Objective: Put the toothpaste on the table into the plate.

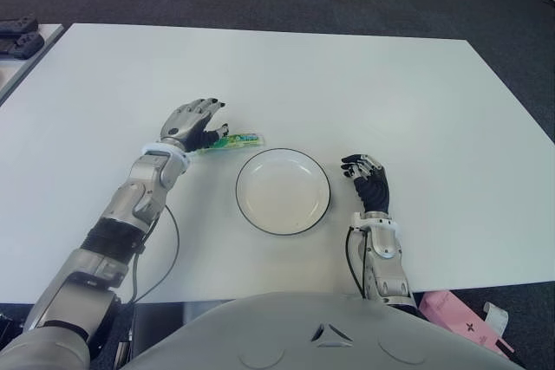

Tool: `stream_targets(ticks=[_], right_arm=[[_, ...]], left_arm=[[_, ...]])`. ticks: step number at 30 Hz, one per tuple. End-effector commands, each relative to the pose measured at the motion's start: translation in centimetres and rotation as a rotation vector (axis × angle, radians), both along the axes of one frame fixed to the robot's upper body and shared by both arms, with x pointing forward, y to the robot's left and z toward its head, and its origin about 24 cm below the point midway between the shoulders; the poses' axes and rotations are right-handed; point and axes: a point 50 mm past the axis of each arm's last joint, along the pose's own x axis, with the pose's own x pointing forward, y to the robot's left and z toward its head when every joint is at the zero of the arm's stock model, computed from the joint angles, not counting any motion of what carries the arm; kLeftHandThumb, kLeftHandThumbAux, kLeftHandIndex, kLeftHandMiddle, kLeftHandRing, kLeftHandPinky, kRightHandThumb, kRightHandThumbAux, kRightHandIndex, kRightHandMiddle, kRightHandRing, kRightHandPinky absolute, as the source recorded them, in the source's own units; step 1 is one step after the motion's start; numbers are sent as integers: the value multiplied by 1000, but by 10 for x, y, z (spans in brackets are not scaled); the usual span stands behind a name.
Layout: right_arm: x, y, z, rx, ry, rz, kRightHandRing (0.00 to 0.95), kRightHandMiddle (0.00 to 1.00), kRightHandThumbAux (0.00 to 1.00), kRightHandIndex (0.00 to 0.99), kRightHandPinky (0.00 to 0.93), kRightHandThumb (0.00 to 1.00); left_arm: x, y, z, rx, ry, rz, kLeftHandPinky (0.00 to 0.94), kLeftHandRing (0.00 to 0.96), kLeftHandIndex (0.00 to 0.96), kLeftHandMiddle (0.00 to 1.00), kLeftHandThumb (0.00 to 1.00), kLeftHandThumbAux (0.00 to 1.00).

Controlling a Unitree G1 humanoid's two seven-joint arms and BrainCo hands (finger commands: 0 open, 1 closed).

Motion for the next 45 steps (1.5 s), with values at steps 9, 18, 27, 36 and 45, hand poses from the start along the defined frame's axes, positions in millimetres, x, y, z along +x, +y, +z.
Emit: stream_targets(ticks=[9,18,27,36,45], right_arm=[[-6,-1,-10,-1,46,4,441,438,734,420,438,704],[-8,-2,-11,4,41,-1,446,442,733,421,444,703],[-9,-3,-10,4,45,-11,459,466,731,424,446,704],[-11,-4,-10,5,40,-10,460,468,731,423,446,705],[-12,-5,-10,3,45,-4,452,454,731,423,438,705]], left_arm=[[12,-7,-9,197,140,-180,0,0,0,0,500,129],[10,-13,-18,287,243,-293,0,0,0,0,500,126],[5,-15,-26,328,295,-408,0,0,0,0,463,79],[-4,-19,-33,360,322,-529,0,0,0,0,464,65],[-14,-19,-38,386,331,-620,0,0,0,0,472,77]])
